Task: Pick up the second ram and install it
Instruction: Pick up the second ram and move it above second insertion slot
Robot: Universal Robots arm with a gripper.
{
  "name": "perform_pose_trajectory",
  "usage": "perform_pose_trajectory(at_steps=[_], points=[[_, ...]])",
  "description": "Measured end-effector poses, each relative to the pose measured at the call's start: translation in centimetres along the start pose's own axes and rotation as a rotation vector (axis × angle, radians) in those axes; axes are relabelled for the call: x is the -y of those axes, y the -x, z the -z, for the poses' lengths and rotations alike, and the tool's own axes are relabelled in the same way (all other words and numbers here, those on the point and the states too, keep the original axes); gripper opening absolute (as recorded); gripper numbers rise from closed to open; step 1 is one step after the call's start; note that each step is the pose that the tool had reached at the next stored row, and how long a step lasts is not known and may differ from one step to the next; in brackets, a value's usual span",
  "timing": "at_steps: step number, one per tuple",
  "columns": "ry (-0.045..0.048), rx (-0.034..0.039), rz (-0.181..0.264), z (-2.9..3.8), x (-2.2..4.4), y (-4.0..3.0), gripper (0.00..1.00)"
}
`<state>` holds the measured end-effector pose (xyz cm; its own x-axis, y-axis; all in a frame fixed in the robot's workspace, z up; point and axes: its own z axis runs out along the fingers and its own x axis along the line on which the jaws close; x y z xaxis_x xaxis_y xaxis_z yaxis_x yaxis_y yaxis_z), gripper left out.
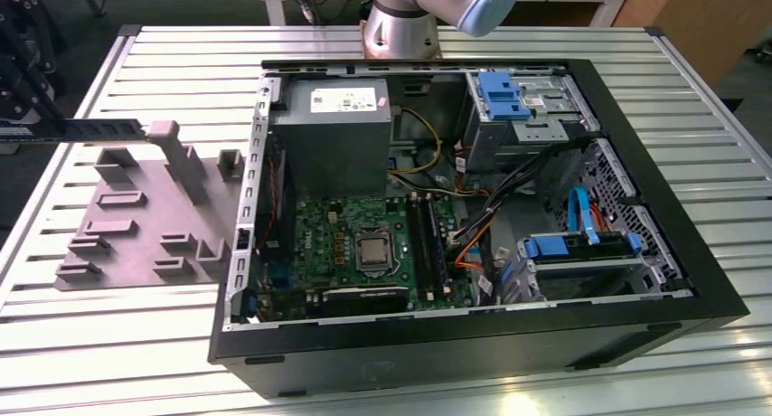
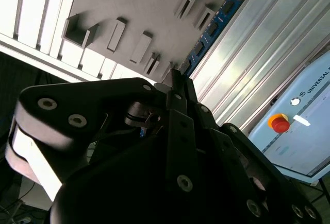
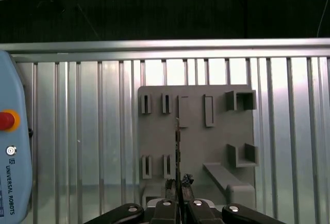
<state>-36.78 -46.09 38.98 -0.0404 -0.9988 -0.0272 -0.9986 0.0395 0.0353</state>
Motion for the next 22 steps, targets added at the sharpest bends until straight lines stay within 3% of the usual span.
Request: perform_pose_trajectory(at_steps=[22], points=[[0.0000, -0.0001, 0.000, 0.03, 0.77, 0.03, 0.14]])
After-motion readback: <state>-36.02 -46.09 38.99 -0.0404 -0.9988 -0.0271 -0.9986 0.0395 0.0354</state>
